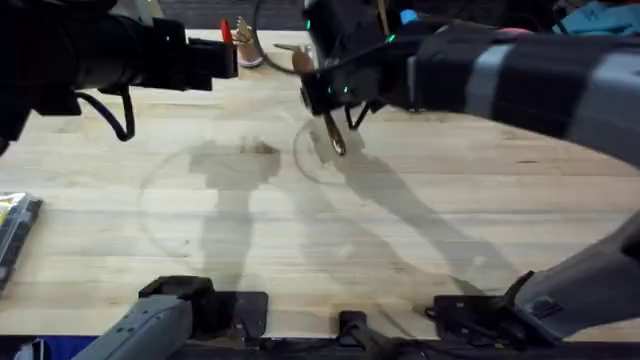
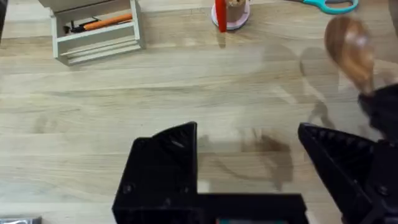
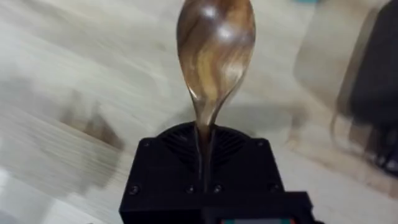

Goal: Pick up the spoon on the table one by one and put them onto the rack

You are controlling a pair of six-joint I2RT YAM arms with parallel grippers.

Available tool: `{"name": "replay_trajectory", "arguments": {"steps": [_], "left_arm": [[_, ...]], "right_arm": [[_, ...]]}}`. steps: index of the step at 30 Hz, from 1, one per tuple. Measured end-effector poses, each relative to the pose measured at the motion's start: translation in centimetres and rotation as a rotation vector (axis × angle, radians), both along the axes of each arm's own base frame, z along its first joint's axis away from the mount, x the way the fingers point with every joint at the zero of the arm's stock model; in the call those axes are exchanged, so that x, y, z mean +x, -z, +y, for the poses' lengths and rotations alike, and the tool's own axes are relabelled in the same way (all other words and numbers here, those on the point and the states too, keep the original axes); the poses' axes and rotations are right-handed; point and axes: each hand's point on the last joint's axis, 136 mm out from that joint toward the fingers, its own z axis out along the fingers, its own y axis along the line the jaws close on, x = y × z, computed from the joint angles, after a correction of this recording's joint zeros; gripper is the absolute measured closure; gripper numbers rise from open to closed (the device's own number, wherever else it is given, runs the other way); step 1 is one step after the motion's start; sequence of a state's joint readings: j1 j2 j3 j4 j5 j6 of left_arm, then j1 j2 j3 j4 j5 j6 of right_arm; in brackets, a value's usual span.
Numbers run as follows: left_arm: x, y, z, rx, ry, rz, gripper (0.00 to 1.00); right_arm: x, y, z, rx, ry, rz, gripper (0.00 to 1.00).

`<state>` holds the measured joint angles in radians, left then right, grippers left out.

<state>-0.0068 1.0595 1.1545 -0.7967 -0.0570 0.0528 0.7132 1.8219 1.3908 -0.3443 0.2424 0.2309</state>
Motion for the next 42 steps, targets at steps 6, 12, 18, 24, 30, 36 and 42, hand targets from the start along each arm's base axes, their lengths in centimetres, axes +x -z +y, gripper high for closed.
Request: {"name": "replay_trajectory", "arguments": {"steps": [6,12,18,24,30,36,42], "left_arm": [[0.0,0.0,0.0,0.000,0.000,0.000,0.008],[0.0,0.0,0.0,0.000,0.000,0.000,0.008],[0.0,0.0,0.0,0.000,0.000,0.000,0.008],[0.0,0.0,0.0,0.000,0.000,0.000,0.008],[0.0,0.0,0.0,0.000,0.000,0.000,0.008],[0.0,0.0,0.0,0.000,0.000,0.000,0.008],[0.0,0.0,0.0,0.000,0.000,0.000,0.008]], "right_arm": [[2.3,-6.0,-0.4,0.030,0.039,-0.158,0.969],[6.1,-9.8,-3.6,0.018,0.213,-0.349,0.969],[9.5,-13.8,-6.8,0.081,0.345,-0.513,0.969],[12.0,-15.3,-12.1,0.086,0.469,-0.577,0.969],[13.4,-16.4,-15.9,0.094,0.552,-0.624,0.969],[14.7,-17.0,-17.3,0.157,0.514,-0.634,0.967],[15.7,-16.8,-18.8,0.183,0.497,-0.631,0.967]]}}
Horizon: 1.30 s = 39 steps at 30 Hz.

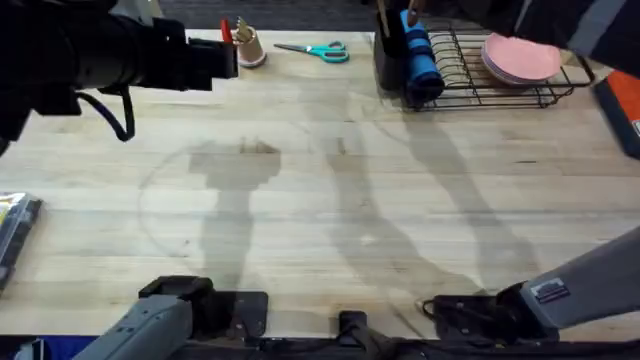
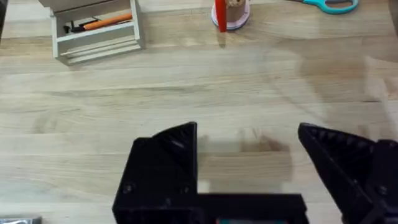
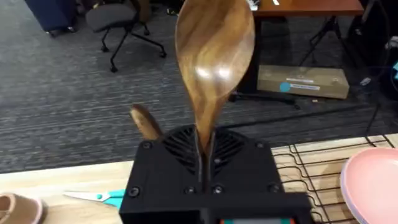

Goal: Pick up the spoon on the table one by one and put them onto the rack

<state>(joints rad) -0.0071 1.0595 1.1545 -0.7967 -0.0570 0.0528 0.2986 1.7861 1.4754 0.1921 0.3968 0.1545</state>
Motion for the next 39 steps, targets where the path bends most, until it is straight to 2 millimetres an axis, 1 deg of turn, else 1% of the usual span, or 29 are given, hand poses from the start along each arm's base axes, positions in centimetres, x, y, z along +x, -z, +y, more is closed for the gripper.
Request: {"name": "replay_trajectory", "arguments": {"steps": [3,7,12,15,20,23,27,32,35,39], "left_arm": [[0.0,0.0,0.0,0.000,0.000,0.000,0.008],[0.0,0.0,0.0,0.000,0.000,0.000,0.008],[0.0,0.0,0.0,0.000,0.000,0.000,0.008],[0.0,0.0,0.0,0.000,0.000,0.000,0.008],[0.0,0.0,0.0,0.000,0.000,0.000,0.008],[0.0,0.0,0.0,0.000,0.000,0.000,0.008],[0.0,0.0,0.0,0.000,0.000,0.000,0.008],[0.0,0.0,0.0,0.000,0.000,0.000,0.008],[0.0,0.0,0.0,0.000,0.000,0.000,0.008],[0.0,0.0,0.0,0.000,0.000,0.000,0.008]], "right_arm": [[0.3,0.5,-0.3,-0.034,-0.014,0.012,0.966],[0.4,0.8,0.8,-0.094,-0.088,0.020,0.965],[0.7,-0.5,1.6,-0.111,-0.129,-0.063,0.964],[0.6,-0.5,1.8,-0.107,-0.138,-0.119,0.964],[0.1,0.9,1.8,-0.100,-0.140,-0.163,0.964],[-0.1,1.2,1.7,-0.098,-0.140,-0.185,0.964],[-0.2,1.6,1.7,-0.097,-0.140,-0.187,0.964],[-0.4,2.6,2.1,-0.091,-0.170,-0.165,0.964],[-0.2,3.8,2.6,-0.086,-0.188,-0.147,0.964],[0.4,6.7,3.2,-0.085,-0.197,-0.092,0.965]]}}
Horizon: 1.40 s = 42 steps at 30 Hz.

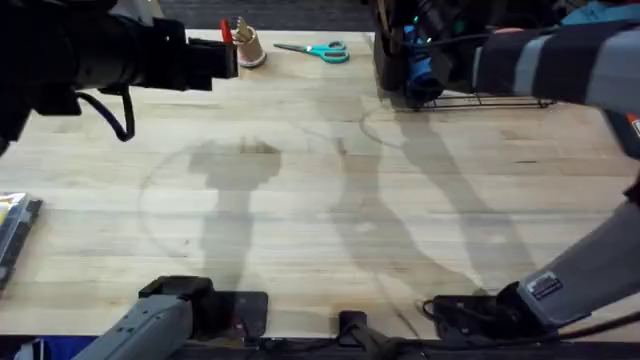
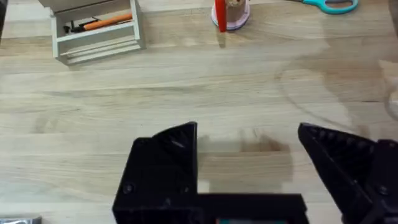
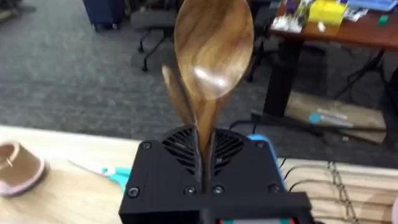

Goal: Pick up the spoon on the table one by one and put them onto the rack

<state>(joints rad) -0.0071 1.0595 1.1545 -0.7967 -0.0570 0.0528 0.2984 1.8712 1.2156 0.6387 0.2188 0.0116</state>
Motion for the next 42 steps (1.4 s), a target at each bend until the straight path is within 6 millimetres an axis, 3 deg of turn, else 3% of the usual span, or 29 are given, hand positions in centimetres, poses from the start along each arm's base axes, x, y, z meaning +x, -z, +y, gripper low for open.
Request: {"name": "replay_trajectory", "arguments": {"steps": [3,13,21,25,26,28,37,42], "left_arm": [[0.0,0.0,0.0,0.000,0.000,0.000,0.008],[0.0,0.0,0.0,0.000,0.000,0.000,0.008],[0.0,0.0,-0.1,-0.003,0.003,0.000,0.008],[0.0,0.0,-0.1,-0.003,0.003,0.000,0.008],[0.0,0.0,-0.1,-0.003,0.003,0.000,0.008],[0.0,0.0,-0.1,-0.003,0.003,0.000,0.008],[0.0,0.0,-0.1,-0.003,0.004,0.000,0.008],[0.0,0.0,-0.1,-0.003,0.004,0.000,0.008]], "right_arm": [[0.1,2.2,0.3,-0.010,-0.006,0.052,0.964],[-0.8,6.5,0.1,-0.057,-0.006,0.219,0.967],[-1.4,7.5,0.0,-0.073,-0.006,0.270,0.960],[-1.5,7.8,0.0,-0.075,-0.006,0.281,0.819],[-1.6,7.8,0.1,-0.076,-0.011,0.284,0.598],[-1.6,7.8,0.2,-0.077,-0.016,0.285,0.478],[-2.0,7.5,0.3,-0.104,-0.031,0.293,0.337],[-2.7,5.7,0.0,-0.106,-0.027,0.286,0.275]]}}
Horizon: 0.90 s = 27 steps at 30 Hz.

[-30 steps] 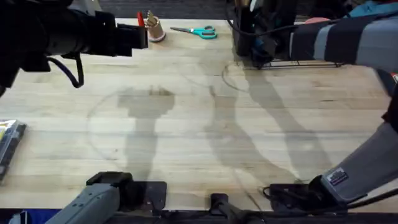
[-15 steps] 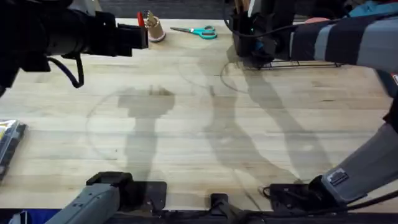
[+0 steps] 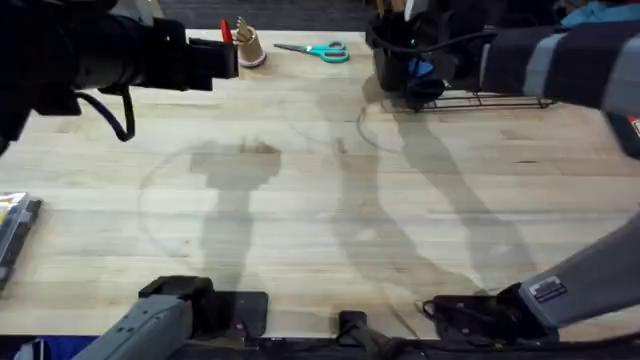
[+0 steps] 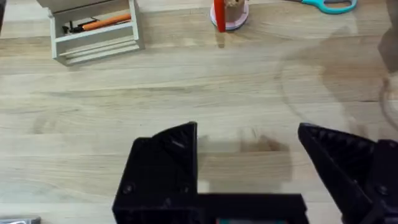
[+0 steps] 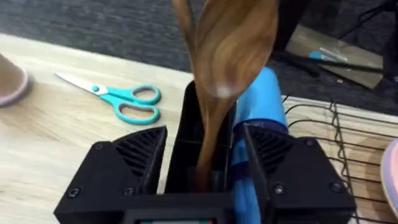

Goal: Pick up the spoon on the table one by one and put them onto the rack

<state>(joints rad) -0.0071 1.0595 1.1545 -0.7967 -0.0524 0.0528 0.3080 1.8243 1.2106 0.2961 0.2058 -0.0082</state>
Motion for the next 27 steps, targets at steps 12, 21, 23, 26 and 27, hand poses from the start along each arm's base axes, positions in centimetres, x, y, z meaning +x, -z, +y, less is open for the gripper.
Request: {"name": "replay_trajectory", "arguments": {"steps": [12,21,23,26,27], "left_arm": [[0.0,0.0,0.0,0.000,0.000,0.000,0.008],[0.0,0.0,0.0,0.000,0.000,0.000,0.008],[0.0,0.0,0.0,0.000,0.000,0.000,0.008],[0.0,0.0,0.0,0.000,0.000,0.000,0.008],[0.0,0.0,0.0,0.000,0.000,0.000,0.008]], "right_arm": [[-3.3,-1.8,-1.1,-0.054,-0.008,0.087,0.085],[-9.0,-4.8,-2.9,-0.095,-0.015,0.185,0.010],[-10.5,-5.6,-3.4,-0.100,-0.015,0.202,0.010],[-12.6,-6.6,-4.1,-0.107,-0.016,0.223,0.010],[-13.3,-6.9,-4.3,-0.109,-0.016,0.232,0.010]]}}
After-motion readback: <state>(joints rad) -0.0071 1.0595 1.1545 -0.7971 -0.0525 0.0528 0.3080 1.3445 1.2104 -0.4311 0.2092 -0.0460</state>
